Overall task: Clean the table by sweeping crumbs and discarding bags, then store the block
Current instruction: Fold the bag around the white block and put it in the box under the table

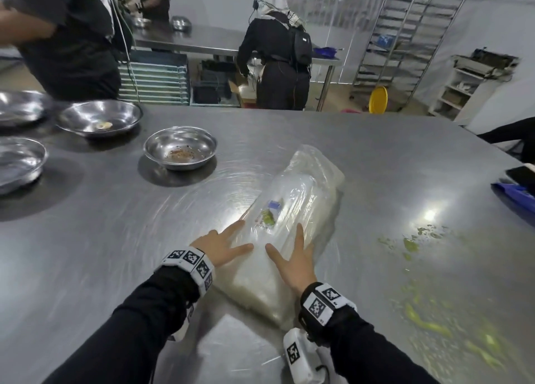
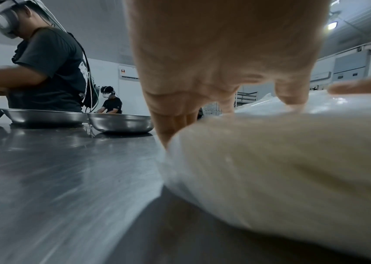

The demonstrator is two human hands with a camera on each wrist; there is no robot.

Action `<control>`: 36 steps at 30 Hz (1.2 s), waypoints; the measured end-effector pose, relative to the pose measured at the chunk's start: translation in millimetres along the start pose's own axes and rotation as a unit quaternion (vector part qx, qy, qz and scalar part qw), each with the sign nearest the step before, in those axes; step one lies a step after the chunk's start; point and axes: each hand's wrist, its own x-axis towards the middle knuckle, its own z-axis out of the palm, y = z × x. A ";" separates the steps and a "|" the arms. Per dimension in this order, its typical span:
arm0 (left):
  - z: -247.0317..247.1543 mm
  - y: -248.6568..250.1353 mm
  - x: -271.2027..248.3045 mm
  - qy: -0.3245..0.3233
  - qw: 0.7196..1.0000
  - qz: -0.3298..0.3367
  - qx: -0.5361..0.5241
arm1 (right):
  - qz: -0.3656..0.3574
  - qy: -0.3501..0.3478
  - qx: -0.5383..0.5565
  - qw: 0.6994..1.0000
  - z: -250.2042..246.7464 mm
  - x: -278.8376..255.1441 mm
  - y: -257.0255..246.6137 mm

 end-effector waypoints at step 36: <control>146.0 43.6 -241.5 -0.016 0.978 -0.067 -0.197 | -0.158 -0.305 -0.144 0.928 -91.7 -147.5 87.3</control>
